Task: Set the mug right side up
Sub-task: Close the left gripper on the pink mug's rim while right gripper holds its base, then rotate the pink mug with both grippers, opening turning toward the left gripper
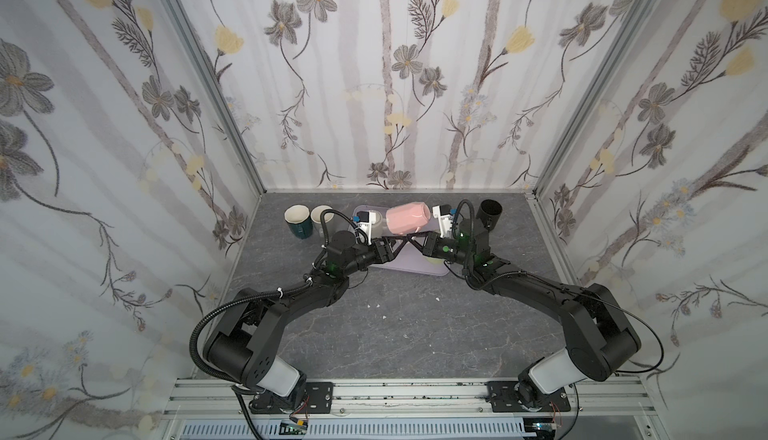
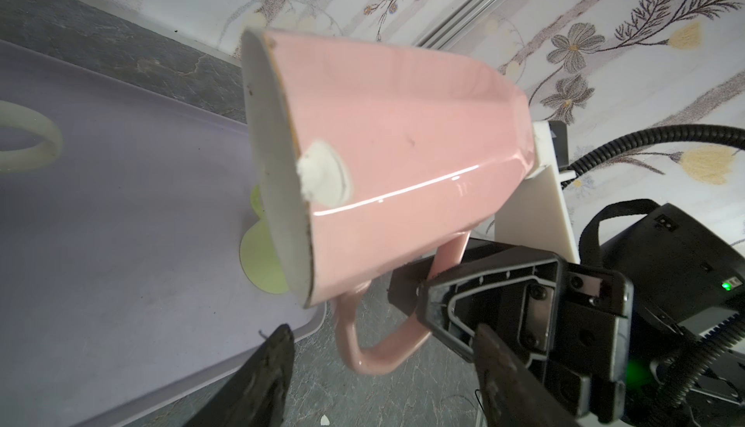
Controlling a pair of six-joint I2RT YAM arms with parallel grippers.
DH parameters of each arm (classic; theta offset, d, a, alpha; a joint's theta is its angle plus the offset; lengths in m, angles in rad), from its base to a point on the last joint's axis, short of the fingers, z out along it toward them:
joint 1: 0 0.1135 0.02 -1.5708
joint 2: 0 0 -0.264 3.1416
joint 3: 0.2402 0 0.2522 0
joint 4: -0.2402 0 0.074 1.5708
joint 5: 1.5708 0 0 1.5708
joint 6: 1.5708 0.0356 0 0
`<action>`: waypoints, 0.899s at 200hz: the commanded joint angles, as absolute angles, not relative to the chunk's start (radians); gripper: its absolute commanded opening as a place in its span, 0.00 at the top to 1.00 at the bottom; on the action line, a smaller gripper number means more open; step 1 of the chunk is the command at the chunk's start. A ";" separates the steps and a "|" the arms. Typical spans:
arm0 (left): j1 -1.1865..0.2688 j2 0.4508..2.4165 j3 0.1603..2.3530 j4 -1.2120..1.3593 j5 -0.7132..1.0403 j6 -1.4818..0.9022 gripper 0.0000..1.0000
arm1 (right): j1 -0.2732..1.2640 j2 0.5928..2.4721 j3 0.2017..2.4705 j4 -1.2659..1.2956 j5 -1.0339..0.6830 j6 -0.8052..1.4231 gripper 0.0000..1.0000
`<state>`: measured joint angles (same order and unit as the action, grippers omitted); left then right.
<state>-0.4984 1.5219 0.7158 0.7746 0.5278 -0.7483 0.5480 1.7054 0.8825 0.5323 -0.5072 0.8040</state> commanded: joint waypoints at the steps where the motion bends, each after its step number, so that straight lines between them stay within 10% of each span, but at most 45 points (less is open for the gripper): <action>1: -0.499 1.522 0.724 0.835 0.535 -0.759 0.32 | 0.550 1.712 0.902 0.710 -0.543 0.820 0.97; 180: -0.479 1.572 0.745 0.965 0.561 -0.805 0.46 | 0.560 1.704 0.882 0.753 -0.571 0.846 0.98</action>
<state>-0.4816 1.5623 0.7296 0.8856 0.5442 -0.7853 0.5545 1.7107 0.8860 0.6029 -0.5369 0.8455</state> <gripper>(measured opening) 0.541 0.159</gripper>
